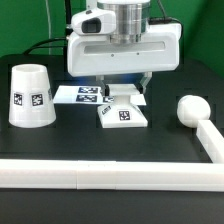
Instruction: Assemble lamp
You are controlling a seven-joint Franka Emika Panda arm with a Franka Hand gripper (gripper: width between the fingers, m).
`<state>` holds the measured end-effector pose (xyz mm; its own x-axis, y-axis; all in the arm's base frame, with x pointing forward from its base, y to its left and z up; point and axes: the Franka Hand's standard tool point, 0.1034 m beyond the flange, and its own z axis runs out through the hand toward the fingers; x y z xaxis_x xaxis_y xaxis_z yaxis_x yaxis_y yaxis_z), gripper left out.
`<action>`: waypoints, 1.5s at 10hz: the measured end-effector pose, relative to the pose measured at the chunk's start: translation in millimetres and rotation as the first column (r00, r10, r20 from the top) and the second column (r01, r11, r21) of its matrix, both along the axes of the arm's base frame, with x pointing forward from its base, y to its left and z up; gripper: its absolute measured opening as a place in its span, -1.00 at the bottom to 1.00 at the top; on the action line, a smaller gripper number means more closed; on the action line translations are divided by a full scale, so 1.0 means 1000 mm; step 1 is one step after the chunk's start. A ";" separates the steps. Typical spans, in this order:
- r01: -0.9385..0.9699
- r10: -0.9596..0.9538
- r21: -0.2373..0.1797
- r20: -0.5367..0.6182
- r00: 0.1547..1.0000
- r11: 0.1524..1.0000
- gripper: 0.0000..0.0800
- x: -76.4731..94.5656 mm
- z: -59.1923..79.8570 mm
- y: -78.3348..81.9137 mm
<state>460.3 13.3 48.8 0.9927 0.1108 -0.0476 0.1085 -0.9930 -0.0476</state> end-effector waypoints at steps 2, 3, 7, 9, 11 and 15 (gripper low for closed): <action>-0.025 0.025 0.008 0.029 0.999 1.000 0.34 0.027 0.000 0.017; -0.034 0.034 0.012 0.048 0.998 0.999 0.34 0.043 0.001 0.024; -0.047 0.044 0.026 0.109 0.993 0.999 0.34 0.106 0.001 0.048; -0.038 0.033 0.035 0.146 0.989 0.999 0.34 0.134 0.002 0.055; -0.005 -0.003 0.049 0.175 0.985 0.999 0.34 0.157 0.001 0.057; 0.145 -0.158 0.091 0.165 0.974 0.985 0.34 0.181 0.002 0.070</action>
Offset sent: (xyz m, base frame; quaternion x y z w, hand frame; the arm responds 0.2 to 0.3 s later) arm 0.0477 0.0245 -0.0103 -0.0041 0.0038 0.0024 1.0000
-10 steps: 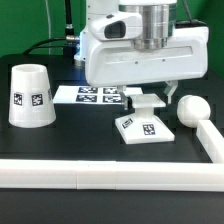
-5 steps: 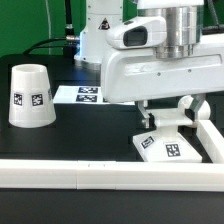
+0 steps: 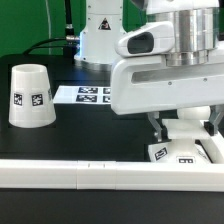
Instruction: Assemble lamp
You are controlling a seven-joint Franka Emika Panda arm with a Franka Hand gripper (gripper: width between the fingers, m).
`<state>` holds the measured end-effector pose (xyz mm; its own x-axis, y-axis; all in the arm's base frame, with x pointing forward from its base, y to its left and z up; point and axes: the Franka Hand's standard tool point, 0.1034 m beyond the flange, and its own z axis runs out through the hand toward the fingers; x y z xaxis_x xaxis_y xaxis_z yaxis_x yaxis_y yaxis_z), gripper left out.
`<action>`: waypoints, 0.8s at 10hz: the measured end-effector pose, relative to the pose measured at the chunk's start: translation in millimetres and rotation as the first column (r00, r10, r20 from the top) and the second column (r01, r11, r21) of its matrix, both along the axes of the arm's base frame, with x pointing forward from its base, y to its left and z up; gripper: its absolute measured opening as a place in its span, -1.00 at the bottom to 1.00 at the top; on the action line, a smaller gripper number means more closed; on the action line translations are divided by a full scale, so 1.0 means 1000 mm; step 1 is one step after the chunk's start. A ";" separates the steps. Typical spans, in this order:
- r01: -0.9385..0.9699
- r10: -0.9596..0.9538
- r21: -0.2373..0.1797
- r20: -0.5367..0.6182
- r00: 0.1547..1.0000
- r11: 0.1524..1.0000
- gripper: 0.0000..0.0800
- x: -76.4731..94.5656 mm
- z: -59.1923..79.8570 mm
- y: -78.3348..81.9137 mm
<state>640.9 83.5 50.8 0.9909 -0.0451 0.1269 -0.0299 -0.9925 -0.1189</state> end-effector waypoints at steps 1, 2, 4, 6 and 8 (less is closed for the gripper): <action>0.001 -0.001 0.002 -0.014 1.000 1.000 0.34 0.002 0.001 0.003; -0.001 0.001 0.003 -0.022 1.000 1.000 0.34 0.003 0.002 0.005; -0.001 0.001 0.003 -0.023 1.000 1.000 0.34 0.003 0.002 0.005; -0.002 0.002 0.003 -0.023 1.000 1.000 0.64 0.003 0.002 0.005; -0.003 0.003 0.003 -0.022 1.000 1.000 0.73 0.003 0.002 0.005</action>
Offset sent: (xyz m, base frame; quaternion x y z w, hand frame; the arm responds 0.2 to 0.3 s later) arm 0.0000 0.0000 0.0000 0.0000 0.0000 0.0000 1.0000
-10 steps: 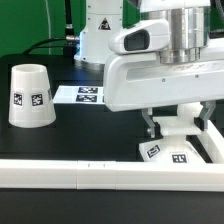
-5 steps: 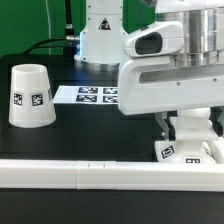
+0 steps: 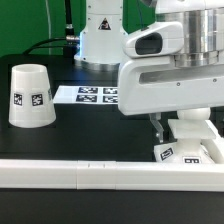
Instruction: Assemble lamp
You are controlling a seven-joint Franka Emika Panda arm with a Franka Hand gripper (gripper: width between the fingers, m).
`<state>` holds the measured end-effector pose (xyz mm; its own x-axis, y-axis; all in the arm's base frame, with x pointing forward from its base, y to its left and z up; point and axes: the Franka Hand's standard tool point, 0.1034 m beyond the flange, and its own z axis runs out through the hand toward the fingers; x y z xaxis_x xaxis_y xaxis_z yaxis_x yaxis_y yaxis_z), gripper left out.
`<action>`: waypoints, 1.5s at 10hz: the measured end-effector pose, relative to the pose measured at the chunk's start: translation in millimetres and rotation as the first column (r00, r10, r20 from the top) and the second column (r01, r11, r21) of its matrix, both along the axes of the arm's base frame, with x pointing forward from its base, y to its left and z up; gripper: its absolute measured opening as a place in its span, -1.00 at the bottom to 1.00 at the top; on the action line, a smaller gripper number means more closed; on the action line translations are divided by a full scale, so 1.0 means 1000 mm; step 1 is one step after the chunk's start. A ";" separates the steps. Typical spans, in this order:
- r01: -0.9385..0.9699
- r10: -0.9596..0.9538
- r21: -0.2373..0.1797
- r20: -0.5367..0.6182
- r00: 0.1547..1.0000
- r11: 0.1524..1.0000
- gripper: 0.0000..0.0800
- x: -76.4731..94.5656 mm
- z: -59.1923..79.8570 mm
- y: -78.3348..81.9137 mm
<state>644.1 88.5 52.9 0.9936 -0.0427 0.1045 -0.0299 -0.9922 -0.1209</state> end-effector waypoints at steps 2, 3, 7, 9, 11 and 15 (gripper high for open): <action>-0.021 0.021 -0.002 0.027 0.999 1.000 0.75 -0.011 0.002 -0.011; 0.010 -0.010 0.001 0.015 1.000 1.000 0.75 -0.034 0.007 -0.023; 0.151 -0.151 0.022 -0.036 0.988 0.988 0.75 -0.086 0.031 -0.008; 0.162 -0.161 0.038 -0.023 0.987 0.986 0.75 -0.087 0.036 0.013; 0.155 -0.155 0.037 -0.021 0.988 0.987 0.75 -0.087 0.036 0.014; 0.178 -0.176 0.038 -0.049 0.983 0.983 0.75 -0.113 0.022 0.033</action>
Offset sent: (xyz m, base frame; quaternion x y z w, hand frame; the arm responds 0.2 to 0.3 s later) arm -0.0753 -0.0178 0.0263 0.0046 -0.0128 0.1014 0.9948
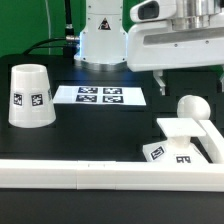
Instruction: Assemble lamp
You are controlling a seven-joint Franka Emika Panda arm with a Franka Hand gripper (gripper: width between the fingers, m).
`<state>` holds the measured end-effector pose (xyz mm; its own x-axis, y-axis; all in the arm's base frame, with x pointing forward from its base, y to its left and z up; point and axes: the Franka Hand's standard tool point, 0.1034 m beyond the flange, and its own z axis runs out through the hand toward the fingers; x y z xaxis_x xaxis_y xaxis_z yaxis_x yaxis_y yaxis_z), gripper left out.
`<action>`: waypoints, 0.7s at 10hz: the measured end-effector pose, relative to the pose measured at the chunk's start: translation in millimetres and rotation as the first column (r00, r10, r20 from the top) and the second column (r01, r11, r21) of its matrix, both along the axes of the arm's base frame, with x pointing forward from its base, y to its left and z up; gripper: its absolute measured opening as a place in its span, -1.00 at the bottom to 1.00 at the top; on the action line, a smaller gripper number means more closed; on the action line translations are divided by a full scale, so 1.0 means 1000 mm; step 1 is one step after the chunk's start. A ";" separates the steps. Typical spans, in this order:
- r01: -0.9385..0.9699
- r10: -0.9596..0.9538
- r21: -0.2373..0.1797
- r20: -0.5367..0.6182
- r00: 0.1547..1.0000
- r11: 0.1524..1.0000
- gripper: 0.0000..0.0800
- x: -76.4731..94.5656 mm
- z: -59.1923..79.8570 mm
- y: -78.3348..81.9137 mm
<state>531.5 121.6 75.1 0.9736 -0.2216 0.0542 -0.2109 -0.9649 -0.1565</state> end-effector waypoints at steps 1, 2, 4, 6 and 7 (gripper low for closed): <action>-0.001 0.001 0.000 -0.014 1.000 1.000 0.75 -0.008 -0.006 0.002; -0.010 0.010 -0.002 -0.018 1.000 1.000 0.75 -0.013 -0.009 0.006; -0.017 0.017 -0.002 -0.029 0.999 1.000 0.75 -0.013 -0.009 0.005; -0.043 0.044 0.008 -0.134 0.990 0.999 0.75 -0.018 -0.007 0.007; -0.082 0.084 0.019 -0.176 0.981 0.996 0.75 -0.013 -0.004 0.012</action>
Offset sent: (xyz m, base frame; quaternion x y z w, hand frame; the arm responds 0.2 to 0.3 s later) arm 0.0000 0.0000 0.0000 0.0000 0.0000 0.0000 1.0000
